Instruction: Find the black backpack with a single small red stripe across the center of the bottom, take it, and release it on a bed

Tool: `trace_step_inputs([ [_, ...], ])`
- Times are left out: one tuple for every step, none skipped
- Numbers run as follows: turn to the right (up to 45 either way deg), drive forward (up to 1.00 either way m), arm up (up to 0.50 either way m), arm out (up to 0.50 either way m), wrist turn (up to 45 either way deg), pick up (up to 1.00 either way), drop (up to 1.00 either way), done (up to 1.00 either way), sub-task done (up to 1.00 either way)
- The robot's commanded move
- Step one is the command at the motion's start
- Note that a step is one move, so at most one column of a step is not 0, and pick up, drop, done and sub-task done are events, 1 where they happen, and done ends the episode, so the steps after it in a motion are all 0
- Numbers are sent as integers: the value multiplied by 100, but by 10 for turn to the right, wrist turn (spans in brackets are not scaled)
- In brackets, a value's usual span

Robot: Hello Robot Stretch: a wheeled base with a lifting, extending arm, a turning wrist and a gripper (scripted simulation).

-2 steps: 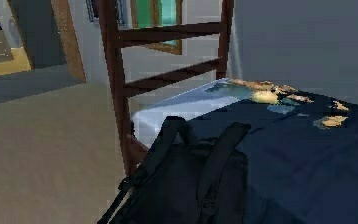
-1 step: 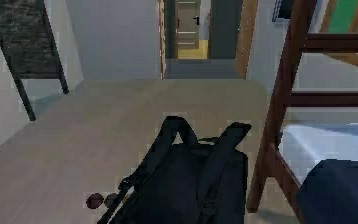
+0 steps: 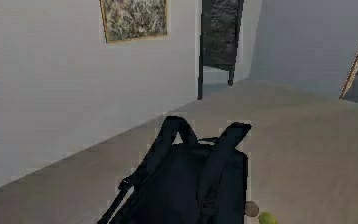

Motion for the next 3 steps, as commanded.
trace_step_inputs([
  [-420,0,0,0,0,0,0,0,0],
  [0,10,0,0,0,0,0,0,0],
  [-450,0,0,0,0,0,0,0,0],
])
